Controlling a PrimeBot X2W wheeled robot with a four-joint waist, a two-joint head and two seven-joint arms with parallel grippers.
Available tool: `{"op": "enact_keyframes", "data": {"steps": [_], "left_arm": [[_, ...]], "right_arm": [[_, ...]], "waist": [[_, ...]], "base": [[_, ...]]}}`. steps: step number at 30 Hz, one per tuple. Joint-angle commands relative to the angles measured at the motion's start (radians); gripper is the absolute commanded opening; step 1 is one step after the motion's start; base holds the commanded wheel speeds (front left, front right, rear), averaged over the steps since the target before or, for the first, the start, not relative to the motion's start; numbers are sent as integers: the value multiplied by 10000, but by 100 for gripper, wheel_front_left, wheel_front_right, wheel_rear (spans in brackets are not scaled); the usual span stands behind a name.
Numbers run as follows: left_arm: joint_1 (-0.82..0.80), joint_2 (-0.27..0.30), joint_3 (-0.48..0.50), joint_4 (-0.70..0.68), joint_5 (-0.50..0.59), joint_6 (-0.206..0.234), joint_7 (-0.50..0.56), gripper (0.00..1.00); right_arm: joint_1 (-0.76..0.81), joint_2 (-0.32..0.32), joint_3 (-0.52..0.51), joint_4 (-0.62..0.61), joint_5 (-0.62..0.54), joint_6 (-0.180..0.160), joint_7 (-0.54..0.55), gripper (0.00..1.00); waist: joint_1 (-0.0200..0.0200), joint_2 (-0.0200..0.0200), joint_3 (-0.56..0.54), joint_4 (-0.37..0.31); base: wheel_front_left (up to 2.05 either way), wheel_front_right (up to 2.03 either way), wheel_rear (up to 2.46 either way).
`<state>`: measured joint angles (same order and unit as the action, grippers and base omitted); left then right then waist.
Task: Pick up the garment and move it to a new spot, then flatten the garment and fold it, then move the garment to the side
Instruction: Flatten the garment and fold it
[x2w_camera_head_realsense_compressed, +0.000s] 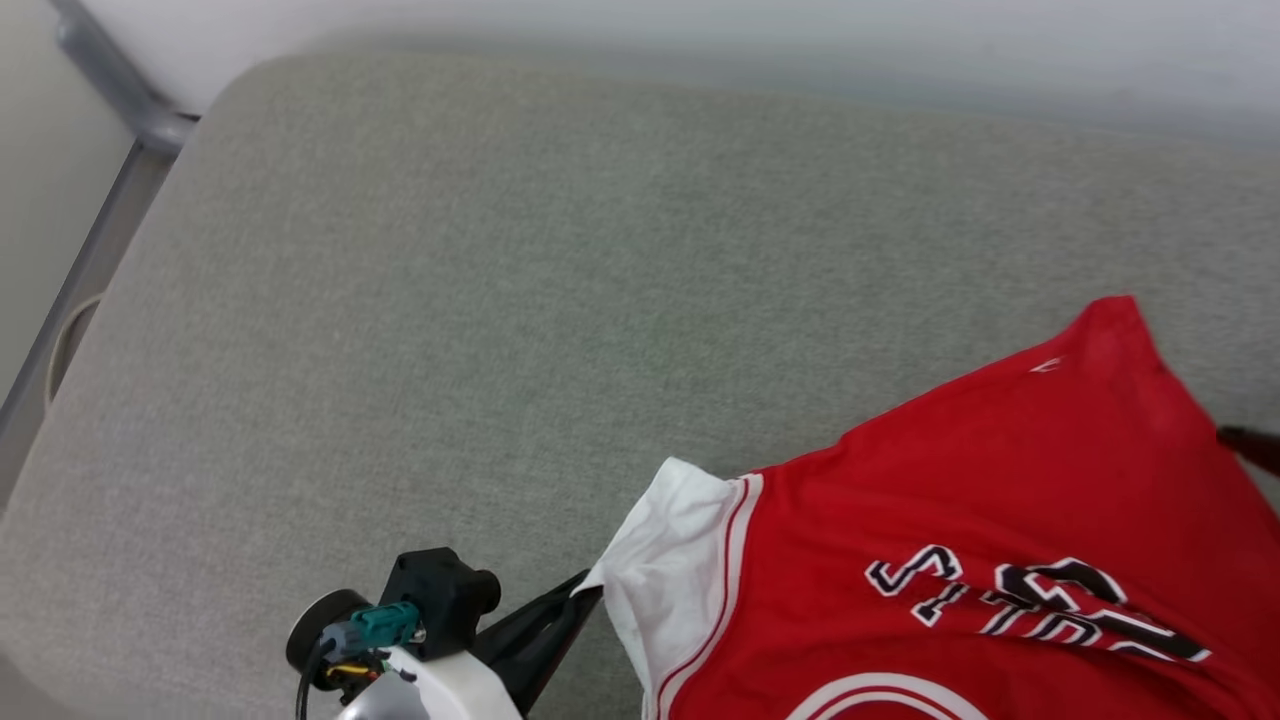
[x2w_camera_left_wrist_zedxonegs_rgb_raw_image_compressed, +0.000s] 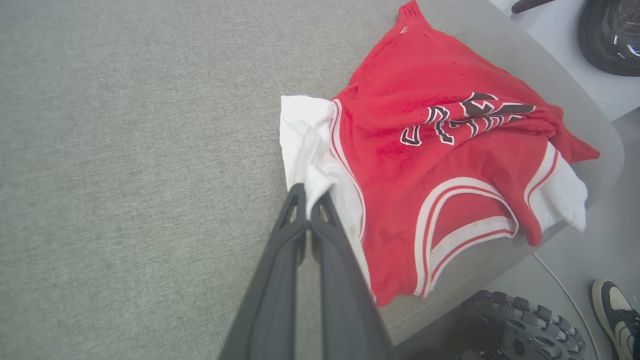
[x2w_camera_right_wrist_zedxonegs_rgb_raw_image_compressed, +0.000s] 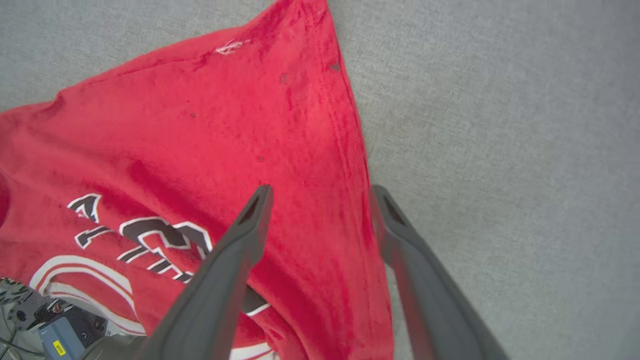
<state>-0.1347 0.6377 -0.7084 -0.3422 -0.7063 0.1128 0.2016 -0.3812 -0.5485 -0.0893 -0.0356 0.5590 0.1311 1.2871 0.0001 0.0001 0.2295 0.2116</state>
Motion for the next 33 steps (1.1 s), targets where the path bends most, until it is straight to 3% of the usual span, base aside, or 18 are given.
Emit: {"op": "enact_keyframes", "data": {"steps": [1,12,24,25,26,33], "left_arm": [[-162,-87,-36,-36,74,-63,5,0],[-815,-508,-307,-25,246,-413,-33,0],[-1171,-793,-452,82,303,-577,-166,0],[-1174,-813,-453,98,275,-573,-169,0],[-1180,-848,-467,113,239,-590,-172,0],[-1226,-907,-418,260,171,-634,-251,0]], "right_arm": [[-248,17,20,96,-138,-8,53,100],[-1875,-21,-118,1727,-1388,-8,74,100],[-1862,-37,336,2696,-1886,-8,255,100],[-1750,-37,406,2746,-1900,-8,307,81],[-1626,-36,487,2776,-1869,-8,348,0],[-1502,56,480,2848,-1675,-8,-97,0]], "waist": [[-1,-1,501,485],[-1,-1,1669,1624],[-1,-1,2213,2024],[-1,-1,2230,2042],[-1,-1,2242,2064],[-1,-1,2184,2110]], "base": [[0,0,0],[0,0,0],[0,0,0],[0,0,0],[0,0,0],[0,0,0]]}}
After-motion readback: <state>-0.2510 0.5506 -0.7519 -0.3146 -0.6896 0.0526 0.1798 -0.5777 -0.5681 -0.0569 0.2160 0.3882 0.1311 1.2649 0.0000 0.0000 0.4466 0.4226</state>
